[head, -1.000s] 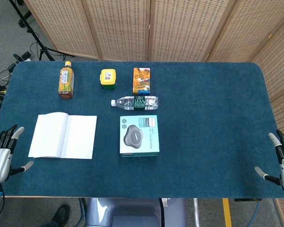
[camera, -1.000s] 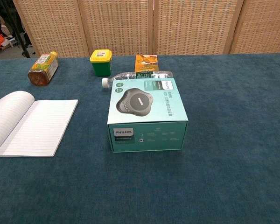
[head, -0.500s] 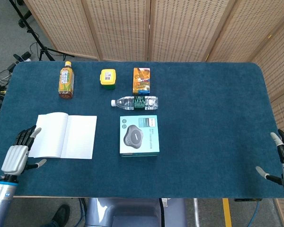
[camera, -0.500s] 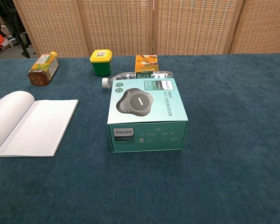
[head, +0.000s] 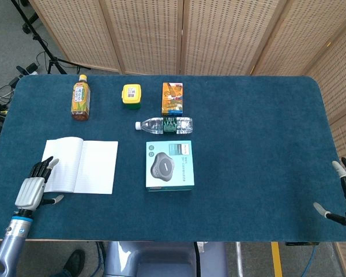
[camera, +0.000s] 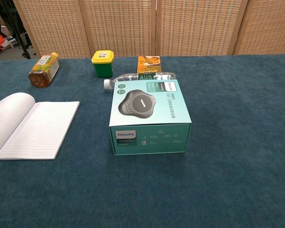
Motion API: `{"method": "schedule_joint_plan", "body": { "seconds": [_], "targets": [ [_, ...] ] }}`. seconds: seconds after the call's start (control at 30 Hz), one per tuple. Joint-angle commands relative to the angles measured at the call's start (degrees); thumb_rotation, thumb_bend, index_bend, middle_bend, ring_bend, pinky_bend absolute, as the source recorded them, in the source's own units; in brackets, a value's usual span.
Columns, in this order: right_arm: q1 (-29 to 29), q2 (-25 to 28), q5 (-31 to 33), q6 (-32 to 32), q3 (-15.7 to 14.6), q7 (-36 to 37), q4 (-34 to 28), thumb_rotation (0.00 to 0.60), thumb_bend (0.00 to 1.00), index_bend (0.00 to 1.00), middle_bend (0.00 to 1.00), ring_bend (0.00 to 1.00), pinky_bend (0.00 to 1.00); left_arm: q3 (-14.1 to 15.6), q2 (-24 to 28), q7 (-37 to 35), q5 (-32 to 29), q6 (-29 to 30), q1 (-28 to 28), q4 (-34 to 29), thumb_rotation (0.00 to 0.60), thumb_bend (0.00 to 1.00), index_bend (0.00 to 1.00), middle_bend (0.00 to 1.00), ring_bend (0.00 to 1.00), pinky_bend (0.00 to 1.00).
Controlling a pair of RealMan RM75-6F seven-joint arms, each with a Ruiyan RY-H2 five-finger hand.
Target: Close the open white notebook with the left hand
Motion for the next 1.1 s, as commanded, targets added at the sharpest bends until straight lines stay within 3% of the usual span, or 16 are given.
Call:
{"method": "schedule_joint_plan", "body": {
  "seconds": [0.03,0.73,0.9,1.1],
  "targets": [
    [0.03,0.04,-0.01,-0.05,0.01,0.11,0.03,0.6,0.0,0.0,0.0,0.0,0.0,0.3,-0.51,-0.64,-0.31,-1.22,-0.3,0.79,0.6,0.13,0.0,0.0,0.0,0.0],
    [0.09,0.24,0.13,-0.34,0.08,0.84,0.21,0.6,0.0,0.0,0.0,0.0,0.0,-0.98,-2.82,3.12,-3.43,-4.21,-1.14,5.45,0.6,0.16,0.0,0.0,0.0,0.0],
    [0.07,0.26,0.07,-0.27,0.08,0.88,0.2,0.6,0.0,0.0,0.0,0.0,0.0,-1.15,-3.04,3.7,-3.61,-4.19,-1.31,5.86,0.6,0.33,0.0,0.0,0.0,0.0],
    [0.05,0.36,0.06,-0.28,0.07,1.25,0.25,0.6,0.0,0.0,0.0,0.0,0.0,-1.08,-3.56,4.31,-3.6,-4.17,-1.44,6.88,0.6,0.45,0.0,0.0,0.0,0.0]
  ]
}}
